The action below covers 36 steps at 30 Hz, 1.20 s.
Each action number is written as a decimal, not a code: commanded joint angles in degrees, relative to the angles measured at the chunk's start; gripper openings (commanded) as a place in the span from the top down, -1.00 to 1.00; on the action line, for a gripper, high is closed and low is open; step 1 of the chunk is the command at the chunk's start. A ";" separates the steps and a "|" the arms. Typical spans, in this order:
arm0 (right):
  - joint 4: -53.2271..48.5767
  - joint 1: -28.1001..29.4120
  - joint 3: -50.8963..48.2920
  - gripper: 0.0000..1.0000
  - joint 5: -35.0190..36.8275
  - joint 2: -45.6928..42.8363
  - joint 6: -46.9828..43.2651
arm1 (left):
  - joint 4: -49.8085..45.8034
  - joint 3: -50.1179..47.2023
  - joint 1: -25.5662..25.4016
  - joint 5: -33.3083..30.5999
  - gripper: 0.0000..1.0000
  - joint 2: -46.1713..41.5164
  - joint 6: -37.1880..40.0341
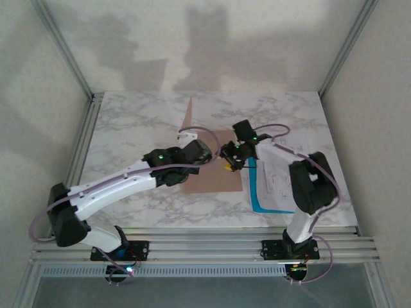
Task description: Put the files into the folder
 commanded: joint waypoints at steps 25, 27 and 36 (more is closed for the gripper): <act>-8.85 2.41 6.62 0.16 -0.89 13.01 -0.73 | -15.87 -13.26 33.03 7.48 -0.49 -16.27 -23.55; -8.70 2.43 6.99 0.16 -1.25 12.46 -0.69 | -16.47 -11.82 36.92 9.35 -0.54 -16.78 -23.50; -13.36 1.95 13.57 0.04 0.84 6.59 -4.85 | -19.55 2.66 39.67 11.09 -0.55 -11.74 -21.14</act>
